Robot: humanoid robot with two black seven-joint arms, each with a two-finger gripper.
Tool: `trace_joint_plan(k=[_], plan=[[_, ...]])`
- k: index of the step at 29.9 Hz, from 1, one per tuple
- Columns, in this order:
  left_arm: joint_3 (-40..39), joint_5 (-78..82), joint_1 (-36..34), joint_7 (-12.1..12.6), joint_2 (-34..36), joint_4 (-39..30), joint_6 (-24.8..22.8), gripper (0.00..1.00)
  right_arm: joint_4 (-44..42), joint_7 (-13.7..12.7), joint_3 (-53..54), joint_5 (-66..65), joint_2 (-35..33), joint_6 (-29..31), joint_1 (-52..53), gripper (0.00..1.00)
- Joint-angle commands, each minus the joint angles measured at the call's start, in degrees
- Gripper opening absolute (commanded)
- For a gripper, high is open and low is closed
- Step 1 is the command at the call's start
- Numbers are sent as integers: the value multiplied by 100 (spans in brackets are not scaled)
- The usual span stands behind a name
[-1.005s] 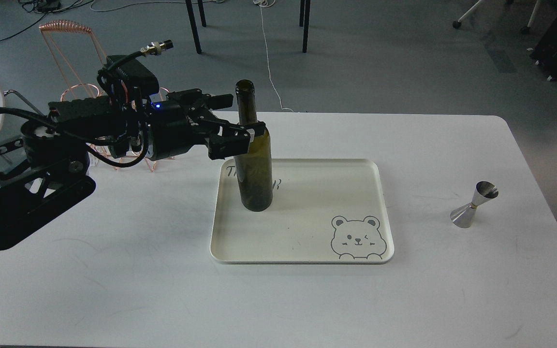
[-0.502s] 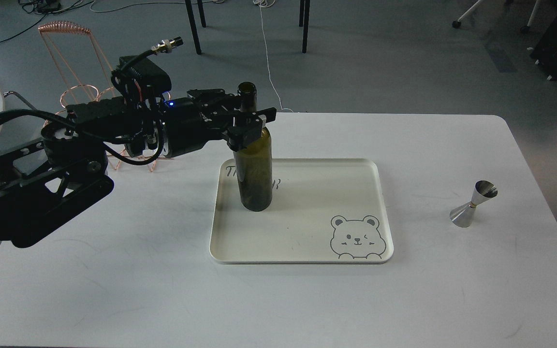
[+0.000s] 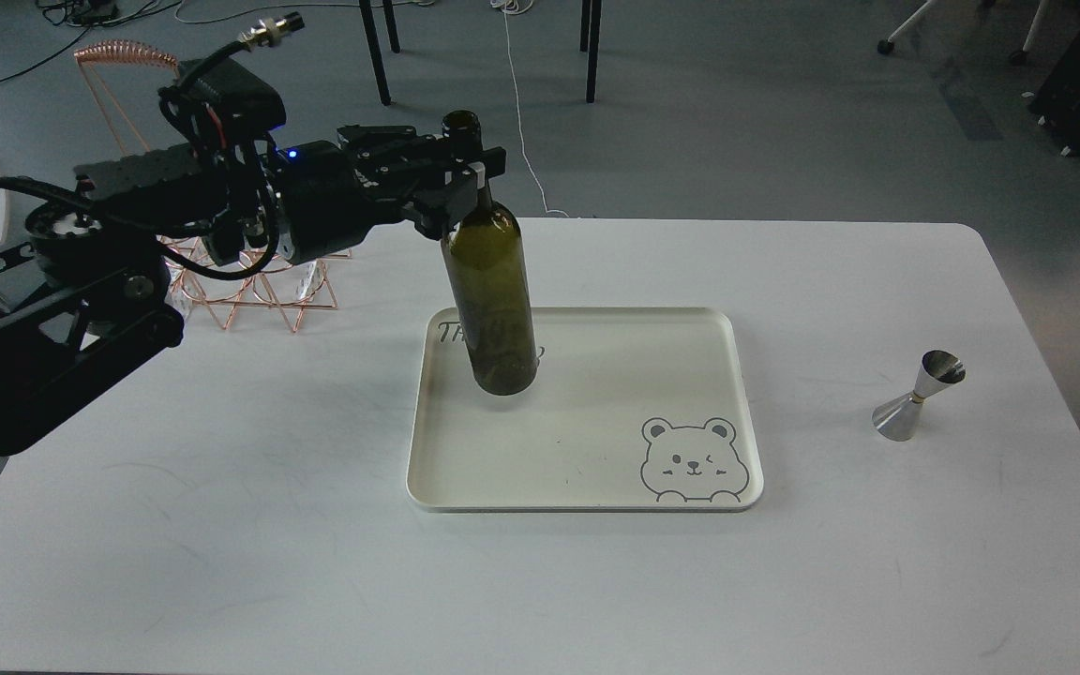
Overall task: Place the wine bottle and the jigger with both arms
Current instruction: 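Lift the wine bottle and carry it over the copper rack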
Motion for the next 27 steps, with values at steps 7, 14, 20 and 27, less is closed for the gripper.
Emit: trace_joint_plan(k=[7,14,20,27], plan=[[-31,-1018,-806,-358,1309,194,4,14,0,-1,-1,-4,-43,6,6,97],[31,-931,-1044,-384,1547,687,13,14,18,-1,-1,4,-8,6,6,97],[66,-624,-1079,-411,1530,1266,22,13,26,-1,-1,-4,-8,6,6,97],[144,-491,-1026,-472,1459,1715,31,12,26,-1,-9,-4,-60,6,6,97]])
